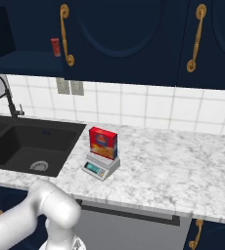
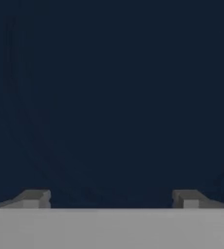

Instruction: Pick the boxed food and place it on the digital scale for weighing, and close the cabinet.

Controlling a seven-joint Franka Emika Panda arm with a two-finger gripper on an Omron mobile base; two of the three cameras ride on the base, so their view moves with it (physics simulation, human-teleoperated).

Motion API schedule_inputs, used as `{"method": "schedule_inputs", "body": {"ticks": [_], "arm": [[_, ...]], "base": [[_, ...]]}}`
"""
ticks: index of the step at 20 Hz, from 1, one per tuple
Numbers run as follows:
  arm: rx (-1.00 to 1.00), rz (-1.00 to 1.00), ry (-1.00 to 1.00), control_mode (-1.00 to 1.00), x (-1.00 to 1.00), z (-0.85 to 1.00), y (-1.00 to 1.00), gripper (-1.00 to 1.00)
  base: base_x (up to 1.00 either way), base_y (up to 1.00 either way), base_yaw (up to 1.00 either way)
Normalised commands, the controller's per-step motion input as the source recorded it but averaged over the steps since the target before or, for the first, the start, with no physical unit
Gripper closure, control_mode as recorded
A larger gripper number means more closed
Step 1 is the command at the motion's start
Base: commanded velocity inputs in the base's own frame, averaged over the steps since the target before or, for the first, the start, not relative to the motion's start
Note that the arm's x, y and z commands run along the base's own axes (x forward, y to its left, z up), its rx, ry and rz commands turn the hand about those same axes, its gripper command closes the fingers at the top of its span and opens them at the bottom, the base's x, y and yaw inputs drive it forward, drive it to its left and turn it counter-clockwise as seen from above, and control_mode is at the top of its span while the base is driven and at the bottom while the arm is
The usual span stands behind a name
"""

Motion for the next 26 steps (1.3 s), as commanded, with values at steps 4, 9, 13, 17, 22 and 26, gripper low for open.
{"method": "schedule_inputs", "body": {"ticks": [4,9,13,17,22,26], "arm": [[0.18,0.16,0.02,-1.0,1.0,0.16,-0.97,-1.0],[0.15,0.27,0.09,-1.0,1.0,0.0,-0.85,-1.0],[0.11,0.32,0.15,-1.0,1.0,0.0,-0.75,-1.0],[0.07,0.34,0.14,-1.0,1.0,0.0,-0.58,-1.0],[0.05,0.33,0.1,-1.0,1.0,0.0,-0.46,-1.0],[0.03,0.31,0.06,-1.0,1.0,0.0,-0.35,-1.0]], "base": [[0.0,0.0,0.0],[0.0,0.0,0.0],[0.0,0.0,0.0],[0.0,0.0,0.0],[0.0,0.0,0.0],[0.0,0.0,0.0]]}}
